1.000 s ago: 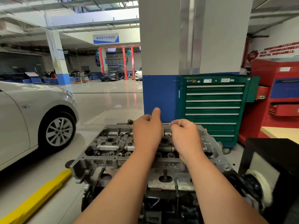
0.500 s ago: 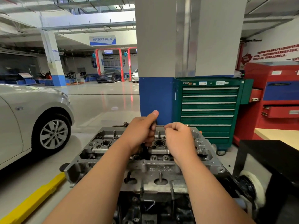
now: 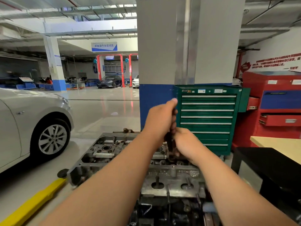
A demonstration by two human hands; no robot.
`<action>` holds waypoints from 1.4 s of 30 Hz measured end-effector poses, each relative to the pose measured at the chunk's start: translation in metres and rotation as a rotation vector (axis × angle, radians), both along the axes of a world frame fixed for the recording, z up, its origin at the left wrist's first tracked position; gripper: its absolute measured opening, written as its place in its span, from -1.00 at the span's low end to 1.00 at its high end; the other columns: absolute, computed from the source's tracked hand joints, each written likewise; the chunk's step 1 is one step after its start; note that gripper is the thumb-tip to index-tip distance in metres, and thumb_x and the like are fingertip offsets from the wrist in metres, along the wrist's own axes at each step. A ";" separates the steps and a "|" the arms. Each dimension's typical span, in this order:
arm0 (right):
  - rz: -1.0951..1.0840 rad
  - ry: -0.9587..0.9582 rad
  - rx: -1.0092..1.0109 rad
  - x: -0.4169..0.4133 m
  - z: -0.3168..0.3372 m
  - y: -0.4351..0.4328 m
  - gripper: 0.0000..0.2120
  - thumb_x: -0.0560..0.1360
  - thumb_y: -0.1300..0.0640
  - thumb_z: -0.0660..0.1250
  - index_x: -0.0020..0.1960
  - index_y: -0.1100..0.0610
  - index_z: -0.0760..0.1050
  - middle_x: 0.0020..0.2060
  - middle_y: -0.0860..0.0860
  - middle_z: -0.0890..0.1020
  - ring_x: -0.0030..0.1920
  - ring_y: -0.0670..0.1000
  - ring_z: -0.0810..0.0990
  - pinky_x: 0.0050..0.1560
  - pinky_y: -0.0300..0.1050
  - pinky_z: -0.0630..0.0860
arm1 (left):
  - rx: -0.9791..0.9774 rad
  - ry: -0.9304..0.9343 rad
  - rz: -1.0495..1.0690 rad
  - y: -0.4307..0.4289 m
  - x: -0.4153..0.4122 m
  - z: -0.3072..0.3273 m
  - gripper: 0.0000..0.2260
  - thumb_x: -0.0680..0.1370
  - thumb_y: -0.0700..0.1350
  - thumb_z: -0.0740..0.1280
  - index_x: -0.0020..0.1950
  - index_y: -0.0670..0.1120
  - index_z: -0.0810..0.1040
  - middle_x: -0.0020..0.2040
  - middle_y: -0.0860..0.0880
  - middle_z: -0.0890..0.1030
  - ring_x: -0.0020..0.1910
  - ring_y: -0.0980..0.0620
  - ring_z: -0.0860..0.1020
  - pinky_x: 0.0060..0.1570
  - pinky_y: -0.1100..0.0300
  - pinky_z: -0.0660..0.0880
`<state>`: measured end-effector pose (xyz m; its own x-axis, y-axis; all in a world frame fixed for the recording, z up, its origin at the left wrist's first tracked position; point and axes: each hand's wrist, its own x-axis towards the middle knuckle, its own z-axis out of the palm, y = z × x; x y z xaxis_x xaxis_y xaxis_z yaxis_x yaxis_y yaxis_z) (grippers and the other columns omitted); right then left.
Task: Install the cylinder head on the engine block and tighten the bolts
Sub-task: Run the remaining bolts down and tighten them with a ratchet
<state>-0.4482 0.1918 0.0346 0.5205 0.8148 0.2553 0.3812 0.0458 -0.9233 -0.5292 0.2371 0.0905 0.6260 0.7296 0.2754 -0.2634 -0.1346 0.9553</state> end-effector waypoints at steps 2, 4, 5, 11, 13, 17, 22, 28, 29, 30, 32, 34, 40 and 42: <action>0.049 -0.141 -0.121 0.009 0.001 -0.014 -0.72 0.53 0.33 0.10 -0.29 0.15 0.44 -0.56 -0.04 0.46 -0.54 -0.09 0.40 -0.53 -0.26 0.31 | 0.071 0.020 0.030 0.000 0.008 -0.014 -0.65 0.55 0.08 0.28 -0.35 -0.09 0.41 -0.53 0.01 0.32 -0.51 -0.01 0.28 -0.38 0.15 0.28; 0.059 -0.234 -0.185 0.013 -0.005 -0.024 -0.77 0.48 0.26 0.17 -0.30 0.09 0.46 -0.48 0.02 0.48 -0.44 -0.02 0.40 -0.37 -0.16 0.32 | 0.184 0.051 0.090 0.002 0.015 -0.023 -0.66 0.53 0.09 0.28 -0.33 -0.10 0.39 -0.47 -0.03 0.30 -0.41 -0.03 0.26 -0.30 0.09 0.26; 0.060 -0.278 -0.186 0.013 -0.008 -0.028 -0.78 0.48 0.24 0.20 -0.32 0.06 0.47 -0.46 0.00 0.48 -0.40 -0.03 0.39 -0.30 -0.11 0.31 | 0.205 0.051 0.100 0.002 0.017 -0.027 -0.65 0.52 0.09 0.28 -0.36 -0.09 0.38 -0.46 -0.04 0.28 -0.39 -0.04 0.24 -0.29 0.07 0.24; 0.118 -0.310 -0.159 0.017 -0.012 -0.030 -0.76 0.52 0.08 0.31 -0.33 -0.06 0.53 -0.54 -0.15 0.48 -0.47 -0.12 0.34 -0.52 -0.29 0.24 | 0.287 0.111 0.093 0.007 0.019 -0.036 -0.64 0.45 0.17 0.26 -0.43 -0.03 0.33 -0.47 -0.02 0.32 -0.42 -0.02 0.27 -0.29 0.08 0.28; 0.088 -0.301 -0.156 0.017 -0.014 -0.030 -0.81 0.49 0.08 0.34 -0.30 -0.02 0.56 -0.50 -0.10 0.51 -0.46 -0.10 0.35 -0.54 -0.29 0.24 | 0.348 0.115 0.123 0.009 0.023 -0.041 -0.67 0.52 0.11 0.28 -0.34 -0.06 0.39 -0.40 -0.01 0.42 -0.38 0.01 0.37 -0.24 0.10 0.36; -0.028 -0.370 -0.111 0.016 -0.019 -0.029 -0.87 0.41 0.10 0.35 -0.31 -0.01 0.56 -0.48 -0.12 0.59 -0.53 -0.19 0.42 -0.54 -0.37 0.29 | 0.462 0.099 0.204 0.013 0.021 -0.062 -0.86 0.50 0.01 0.39 -0.10 0.05 0.44 -0.20 0.11 0.53 -0.30 0.29 0.46 -0.23 0.46 0.37; -0.046 -0.383 -0.112 0.015 -0.024 -0.025 -0.93 0.38 0.00 0.35 -0.26 -0.05 0.53 -0.44 -0.22 0.59 -0.46 -0.21 0.50 -0.52 -0.38 0.32 | 0.413 0.015 0.216 0.027 0.009 -0.076 -0.67 0.41 0.00 0.49 -0.29 -0.18 0.43 -0.40 0.02 0.45 -0.42 0.14 0.38 -0.40 0.38 0.34; 0.109 -0.202 -0.129 0.023 -0.018 -0.029 -0.87 0.48 0.12 0.36 -0.23 -0.02 0.61 -0.55 -0.10 0.54 -0.52 -0.15 0.45 -0.45 -0.26 0.37 | 0.440 0.080 0.054 0.021 0.003 -0.073 -0.68 0.60 -0.02 0.27 -0.34 -0.06 0.50 -0.07 0.14 0.62 0.03 0.33 0.54 0.04 0.36 0.39; 0.100 -0.193 -0.121 0.021 -0.018 -0.029 -0.86 0.47 0.12 0.38 -0.26 -0.02 0.62 -0.50 -0.10 0.59 -0.47 -0.16 0.49 -0.38 -0.22 0.41 | 0.447 0.104 0.049 0.021 0.002 -0.073 -0.71 0.61 0.02 0.25 -0.29 -0.03 0.51 -0.03 0.17 0.61 0.06 0.41 0.50 0.04 0.41 0.36; 0.108 -0.182 -0.095 0.022 -0.019 -0.026 -0.89 0.45 0.12 0.41 -0.23 -0.03 0.64 -0.42 -0.10 0.64 -0.38 -0.16 0.56 -0.29 -0.20 0.47 | 0.450 0.118 0.052 0.021 0.002 -0.074 -0.76 0.58 0.08 0.25 -0.22 0.02 0.52 -0.05 0.19 0.61 0.03 0.42 0.50 0.00 0.44 0.35; 0.118 -0.161 -0.062 0.023 -0.021 -0.022 -0.87 0.43 0.14 0.41 -0.06 -0.03 0.67 -0.22 -0.11 0.71 -0.16 -0.16 0.65 -0.10 -0.21 0.54 | 0.420 0.107 0.099 0.020 0.002 -0.078 -0.80 0.46 0.17 0.33 -0.12 0.06 0.52 -0.14 0.17 0.61 -0.14 0.28 0.55 -0.12 0.42 0.42; 0.076 -0.203 -0.069 0.022 -0.020 -0.021 -0.80 0.42 0.14 0.37 -0.02 -0.08 0.66 -0.20 -0.13 0.71 -0.17 -0.17 0.65 -0.14 -0.28 0.54 | 0.387 0.078 0.126 0.019 0.002 -0.080 -0.77 0.43 0.09 0.45 -0.16 -0.02 0.51 -0.30 0.13 0.57 -0.32 0.16 0.50 -0.26 0.37 0.43; 0.167 -0.124 -0.089 0.024 -0.015 -0.019 -0.82 0.48 0.22 0.27 0.01 0.10 0.61 -0.48 0.05 0.42 -0.53 -0.04 0.32 -0.51 -0.19 0.21 | 0.411 0.093 0.094 0.017 -0.006 -0.076 -0.84 0.56 0.01 0.32 -0.13 0.00 0.64 -0.08 0.02 0.64 -0.10 0.12 0.58 -0.02 0.22 0.48; 0.185 -0.155 -0.094 0.028 -0.015 -0.020 -0.85 0.47 0.23 0.31 -0.01 0.22 0.60 -0.53 0.04 0.41 -0.56 -0.05 0.32 -0.50 -0.19 0.23 | 0.431 0.132 0.109 0.015 -0.005 -0.077 -0.83 0.58 0.03 0.27 -0.14 0.04 0.60 -0.05 0.04 0.61 -0.10 0.16 0.55 -0.04 0.26 0.42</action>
